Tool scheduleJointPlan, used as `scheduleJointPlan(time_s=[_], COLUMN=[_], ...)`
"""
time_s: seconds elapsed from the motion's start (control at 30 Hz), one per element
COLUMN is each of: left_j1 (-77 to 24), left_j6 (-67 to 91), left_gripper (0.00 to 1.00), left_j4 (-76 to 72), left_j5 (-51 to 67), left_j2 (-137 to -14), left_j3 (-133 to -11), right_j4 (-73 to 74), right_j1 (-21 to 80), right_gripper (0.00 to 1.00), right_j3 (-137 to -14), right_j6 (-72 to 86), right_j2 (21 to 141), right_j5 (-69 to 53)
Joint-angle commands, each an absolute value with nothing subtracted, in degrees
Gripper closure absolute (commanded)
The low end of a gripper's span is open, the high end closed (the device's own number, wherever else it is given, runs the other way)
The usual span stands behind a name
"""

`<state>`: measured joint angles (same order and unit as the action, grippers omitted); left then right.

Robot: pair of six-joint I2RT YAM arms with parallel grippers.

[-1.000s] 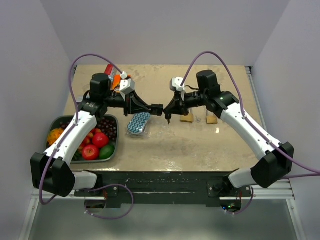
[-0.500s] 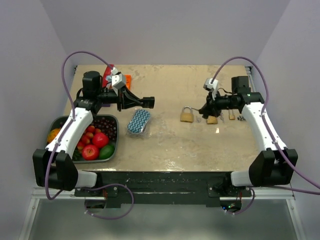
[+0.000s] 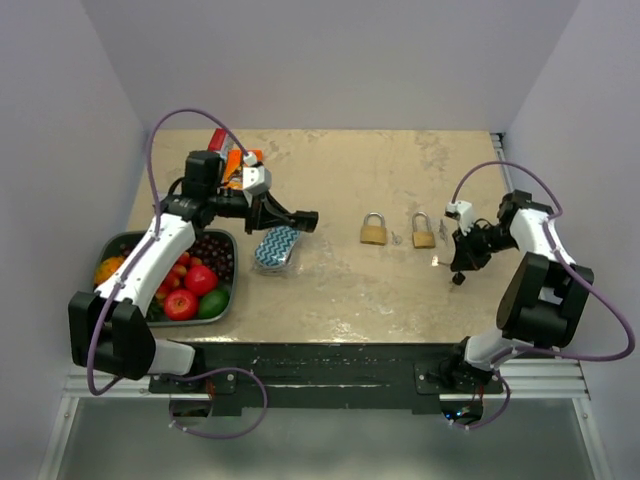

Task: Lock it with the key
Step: Place the key at the center of the board.

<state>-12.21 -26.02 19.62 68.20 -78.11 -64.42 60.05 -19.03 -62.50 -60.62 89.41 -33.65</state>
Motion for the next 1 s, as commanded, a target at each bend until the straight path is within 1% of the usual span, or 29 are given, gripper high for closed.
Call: scheduleJointPlan(time_s=[0.0,0.17,0.2,0.27,0.3,0.37,0.4,0.47,0.5,0.53,0.57,0.63,0.67,0.73,0.77,0.83,0.9,0.97], left_j1=[-16.95,-21.61,-22.14,-23.29,-23.55,-24.26,-24.52,-25.4,-26.44,-27.15,-27.85,-29.97,-30.32,-31.11,-31.2,-31.55,-32.08,-32.69], left_j6=[-42.17,-42.01,-41.84,-41.14,-39.57,-36.67,-33.43,-30.43,-27.45,-26.38,-25.06,-18.83,-16.55,-10.04,-7.84,-1.78,3.39,5.61], left_gripper=[1.0,1.0,1.0,1.0,1.0,1.0,1.0,1.0,1.0,1.0,1.0,1.0,1.0,1.0,1.0,1.0,1.0,1.0], left_j4=[31.8,30.24,29.71,29.01,27.52,25.15,22.61,20.66,19.44,19.34,19.34,19.16,18.99,18.9,18.98,19.25,19.42,19.77], left_j5=[66.54,64.87,64.52,64.42,64.34,63.99,63.64,63.2,62.5,62.32,61.97,60.74,60.99,61.96,62.57,64.42,65.65,66.09], left_j2=[-79.71,-82.35,-82.96,-84.81,-85.34,-86.57,-87.01,-88.32,-88.85,-90.16,-90.96,-94.29,-95.79,-100.17,-101.67,-105.53,-107.48,-109.51], left_j3=[-67.59,-65.92,-65.92,-66.36,-66.53,-66.53,-66.53,-66.97,-67.32,-68.63,-69.51,-72.75,-73.99,-77.93,-79.44,-83.29,-85.33,-87.44], right_j4=[60.82,55.56,54.76,52.92,52.65,51.6,51.16,50.54,50.54,50.54,50.62,49.93,49.14,48.17,45.81,42.64,38.42,34.91], right_j1=[-18.9,-18.9,-18.98,-18.9,-18.9,-18.98,-18.9,-18.9,-18.9,-18.9,-18.64,-17.76,-15.67,-12.76,-9.26,-5.38,1.64,8.13], right_gripper=[1.0,1.0,0.96,0.86,0.77,0.66,0.56,0.48,0.41,0.36,0.27,0.19,0.13,0.12,0.1,0.06,0.04,0.03], right_j3=[-60.56,-59.15,-59.32,-60.29,-60.64,-61.17,-61.17,-61.43,-61.52,-62.31,-62.66,-63.28,-63.28,-62.32,-61.71,-59.43,-58.02,-55.99], right_j6=[-64.34,-62.67,-62.14,-59.6,-59.15,-57.66,-57.4,-57.04,-56.95,-56.87,-56.78,-54.85,-54.23,-52.57,-51.34,-47.23,-45.1,-42.55], right_j2=[90.17,94.83,96.66,97.99,98.43,97.74,97.13,94.14,93.09,91.77,89.23,86.23,83.09,79.91,75.98,72.0,67.27,65.4], right_j5=[-31.38,-29.62,-29.62,-30.06,-30.41,-31.2,-31.29,-31.9,-32.51,-33.13,-35.05,-36.47,-37.17,-37.44,-37.53,-36.92,-34.82,-33.23])
